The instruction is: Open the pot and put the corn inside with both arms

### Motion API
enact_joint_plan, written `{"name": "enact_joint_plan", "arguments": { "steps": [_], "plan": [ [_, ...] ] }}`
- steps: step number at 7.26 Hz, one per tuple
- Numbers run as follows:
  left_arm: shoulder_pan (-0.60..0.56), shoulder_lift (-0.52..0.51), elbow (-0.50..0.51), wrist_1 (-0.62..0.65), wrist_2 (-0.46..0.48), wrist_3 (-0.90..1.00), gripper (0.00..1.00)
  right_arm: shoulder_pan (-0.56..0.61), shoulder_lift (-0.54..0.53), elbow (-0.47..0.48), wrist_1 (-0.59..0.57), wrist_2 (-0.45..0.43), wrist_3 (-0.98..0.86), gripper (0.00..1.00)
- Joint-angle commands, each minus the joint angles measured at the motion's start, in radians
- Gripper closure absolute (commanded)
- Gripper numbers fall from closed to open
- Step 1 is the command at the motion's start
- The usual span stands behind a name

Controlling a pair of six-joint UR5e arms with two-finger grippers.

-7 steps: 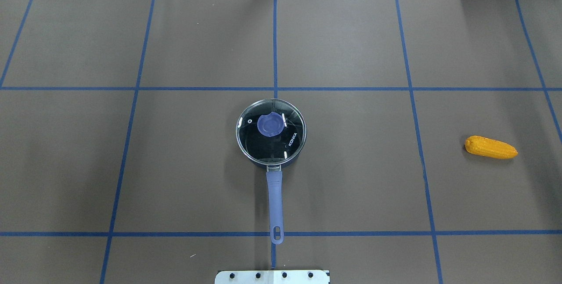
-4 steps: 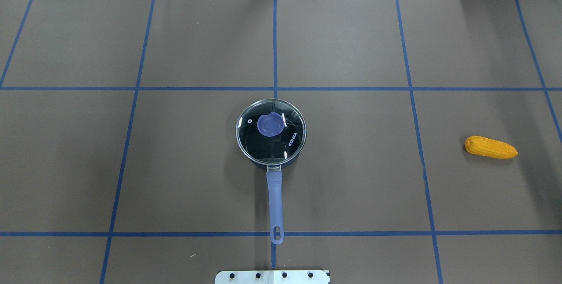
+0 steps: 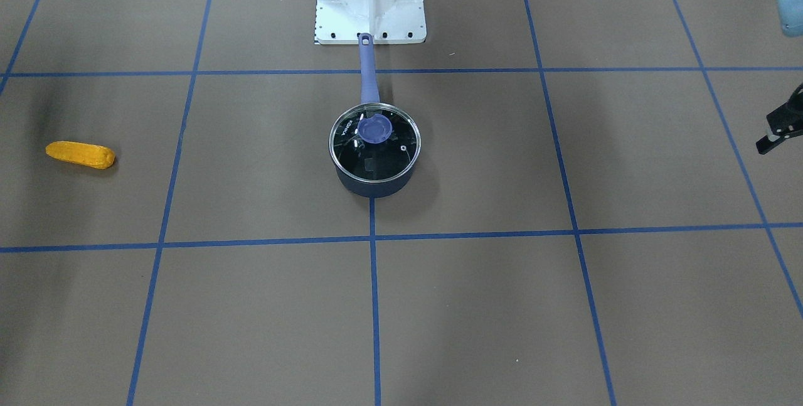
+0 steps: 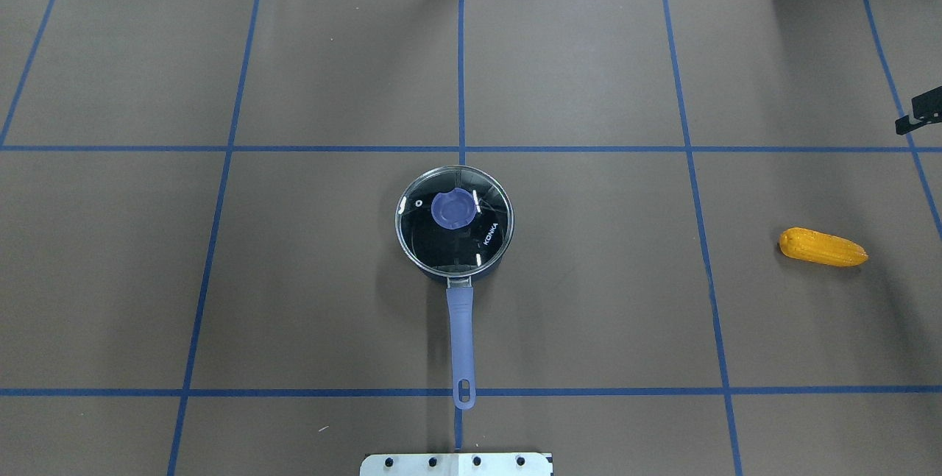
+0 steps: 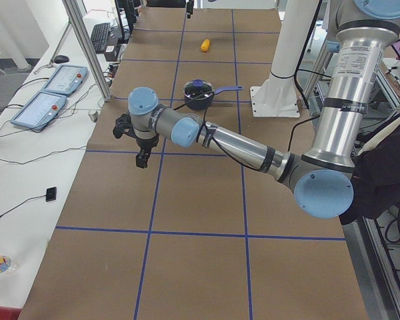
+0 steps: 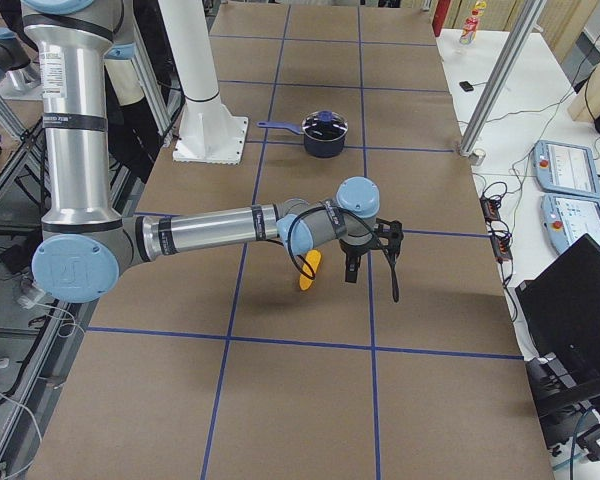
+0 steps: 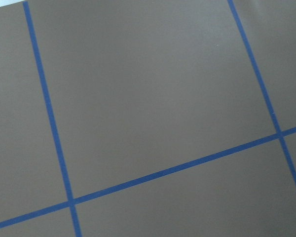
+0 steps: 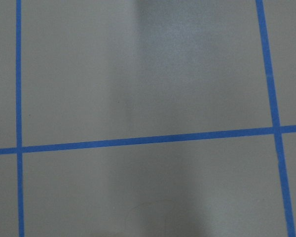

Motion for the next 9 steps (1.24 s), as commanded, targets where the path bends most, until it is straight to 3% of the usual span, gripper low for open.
{"name": "enact_joint_plan", "arguments": {
  "steps": [1, 5, 7, 9],
  "plan": [
    [0.109, -0.066, -0.054, 0.006, 0.037, -0.211, 0.02, -0.071, -0.073, 0.014, 0.17, -0.027, -0.028, 0.0],
    [0.268, -0.203, -0.077, 0.034, 0.127, -0.546, 0.02, -0.156, -0.099, 0.041, 0.201, -0.122, -0.37, 0.01],
    [0.348, -0.296, -0.108, 0.164, 0.199, -0.639, 0.02, -0.279, -0.095, 0.073, 0.199, -0.206, -0.372, 0.01],
    [0.42, -0.372, -0.108, 0.204, 0.236, -0.769, 0.02, -0.337, -0.096, 0.075, 0.198, -0.22, -0.372, 0.01]
  ]
}}
